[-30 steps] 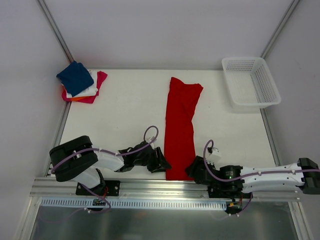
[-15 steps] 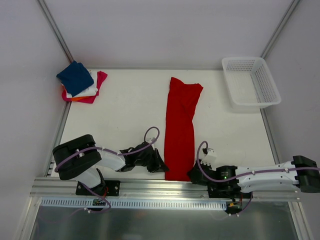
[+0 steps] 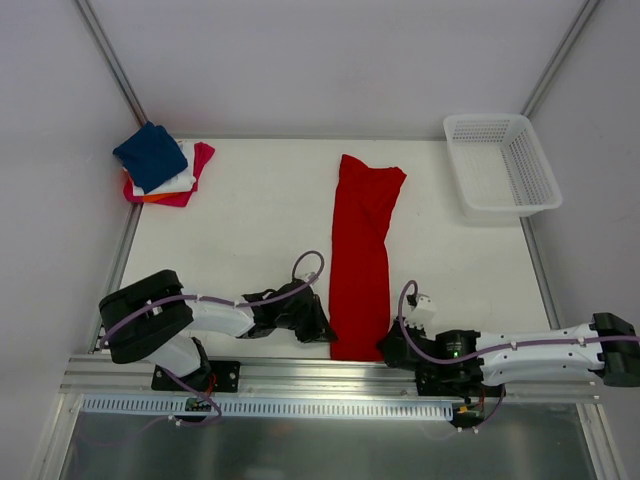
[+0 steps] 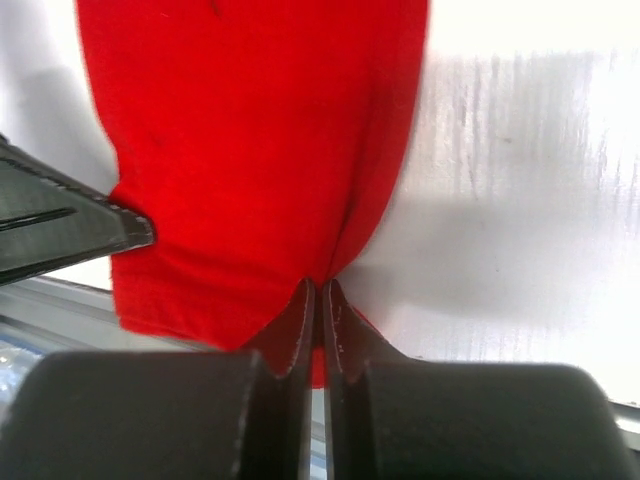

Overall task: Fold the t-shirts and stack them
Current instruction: Fold the tshirt

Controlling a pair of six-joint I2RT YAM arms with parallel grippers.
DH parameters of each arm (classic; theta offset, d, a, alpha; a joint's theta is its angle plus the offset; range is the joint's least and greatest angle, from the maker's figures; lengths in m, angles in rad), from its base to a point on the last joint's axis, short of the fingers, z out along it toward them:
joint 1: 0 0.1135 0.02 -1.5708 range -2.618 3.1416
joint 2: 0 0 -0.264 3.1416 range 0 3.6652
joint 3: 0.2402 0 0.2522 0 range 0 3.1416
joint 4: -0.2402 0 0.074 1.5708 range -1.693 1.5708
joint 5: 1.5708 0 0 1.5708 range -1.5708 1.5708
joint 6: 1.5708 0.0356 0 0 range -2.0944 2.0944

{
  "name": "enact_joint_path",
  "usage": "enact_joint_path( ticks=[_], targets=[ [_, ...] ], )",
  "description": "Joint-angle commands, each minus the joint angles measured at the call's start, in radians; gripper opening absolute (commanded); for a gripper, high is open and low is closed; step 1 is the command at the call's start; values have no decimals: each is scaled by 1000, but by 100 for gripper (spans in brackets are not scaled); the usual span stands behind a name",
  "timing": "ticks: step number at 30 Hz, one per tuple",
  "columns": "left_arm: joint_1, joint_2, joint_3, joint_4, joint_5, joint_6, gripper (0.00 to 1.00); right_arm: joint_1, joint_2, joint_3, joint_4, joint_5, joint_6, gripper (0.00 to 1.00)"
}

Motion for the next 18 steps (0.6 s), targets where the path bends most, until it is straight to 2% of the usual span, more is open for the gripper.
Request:
enact_joint_path(
  ticks=[1, 8, 18],
  targets=[
    [1, -52, 68, -245, -85, 102, 0, 1, -38, 69, -98, 60, -48, 0],
    [59, -141, 151, -363, -100, 176, 0, -12, -80, 177, -213, 135, -119, 0],
    [154, -128, 297, -432, -77, 283, 0, -174, -107, 244, -210, 134, -312, 0]
  ],
)
